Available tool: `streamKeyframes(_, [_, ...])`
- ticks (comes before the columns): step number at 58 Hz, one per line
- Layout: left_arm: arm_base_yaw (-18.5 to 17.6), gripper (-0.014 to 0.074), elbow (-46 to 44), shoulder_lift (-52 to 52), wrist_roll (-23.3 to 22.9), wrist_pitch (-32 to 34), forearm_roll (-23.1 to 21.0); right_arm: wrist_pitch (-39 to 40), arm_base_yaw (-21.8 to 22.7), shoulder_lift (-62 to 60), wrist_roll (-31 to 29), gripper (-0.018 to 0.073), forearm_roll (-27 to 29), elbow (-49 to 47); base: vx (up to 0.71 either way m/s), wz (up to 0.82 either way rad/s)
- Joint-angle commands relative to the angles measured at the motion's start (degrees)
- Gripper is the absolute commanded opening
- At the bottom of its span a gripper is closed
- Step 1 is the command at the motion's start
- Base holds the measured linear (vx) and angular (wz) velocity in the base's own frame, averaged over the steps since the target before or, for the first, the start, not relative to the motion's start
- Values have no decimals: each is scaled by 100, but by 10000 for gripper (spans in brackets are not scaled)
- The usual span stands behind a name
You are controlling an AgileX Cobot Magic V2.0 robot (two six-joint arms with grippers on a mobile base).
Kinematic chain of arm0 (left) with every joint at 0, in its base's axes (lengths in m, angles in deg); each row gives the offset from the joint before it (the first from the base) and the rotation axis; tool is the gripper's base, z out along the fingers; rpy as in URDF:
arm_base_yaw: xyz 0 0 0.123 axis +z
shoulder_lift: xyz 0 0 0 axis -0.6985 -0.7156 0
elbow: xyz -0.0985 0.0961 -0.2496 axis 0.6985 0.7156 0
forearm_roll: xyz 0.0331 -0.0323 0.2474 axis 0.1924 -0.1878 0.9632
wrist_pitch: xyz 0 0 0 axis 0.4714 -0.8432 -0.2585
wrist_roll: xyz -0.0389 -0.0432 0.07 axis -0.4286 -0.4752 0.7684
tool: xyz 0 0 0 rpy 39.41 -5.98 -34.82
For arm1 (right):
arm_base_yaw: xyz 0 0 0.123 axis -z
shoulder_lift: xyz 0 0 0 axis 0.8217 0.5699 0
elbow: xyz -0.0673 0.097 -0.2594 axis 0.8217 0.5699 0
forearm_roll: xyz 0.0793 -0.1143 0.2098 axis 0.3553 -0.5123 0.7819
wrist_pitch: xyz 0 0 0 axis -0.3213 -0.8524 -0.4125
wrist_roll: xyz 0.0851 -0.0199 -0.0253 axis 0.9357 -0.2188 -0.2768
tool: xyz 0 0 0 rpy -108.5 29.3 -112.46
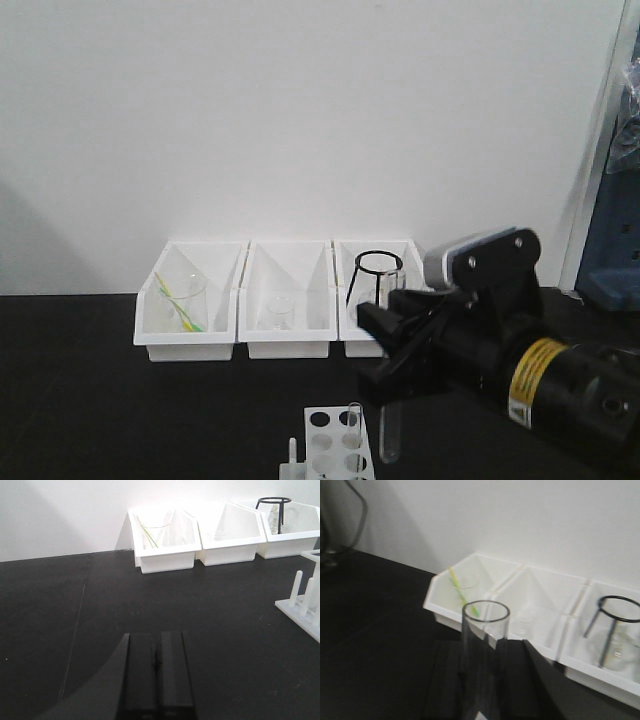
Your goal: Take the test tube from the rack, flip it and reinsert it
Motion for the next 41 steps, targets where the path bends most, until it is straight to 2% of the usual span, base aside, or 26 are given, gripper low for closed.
streamKeyframes(1, [-1, -6, -23, 45, -50, 458, -22, 1848, 124, -10, -476, -8, 23, 286, 0, 0])
streamKeyframes(6, [-1, -6, -23, 45, -50, 458, -22, 2388, 139, 185, -847, -8, 3, 451, 0, 0])
streamKeyframes(19, [-1, -6, -23, 45, -50, 458, -22, 3281, 125, 676, -836, -8, -114, 446, 0, 0])
streamKeyframes(41, [-1, -6, -23, 45, -50, 458, -22, 4160, 175, 1389, -1514, -8, -99, 446, 0, 0])
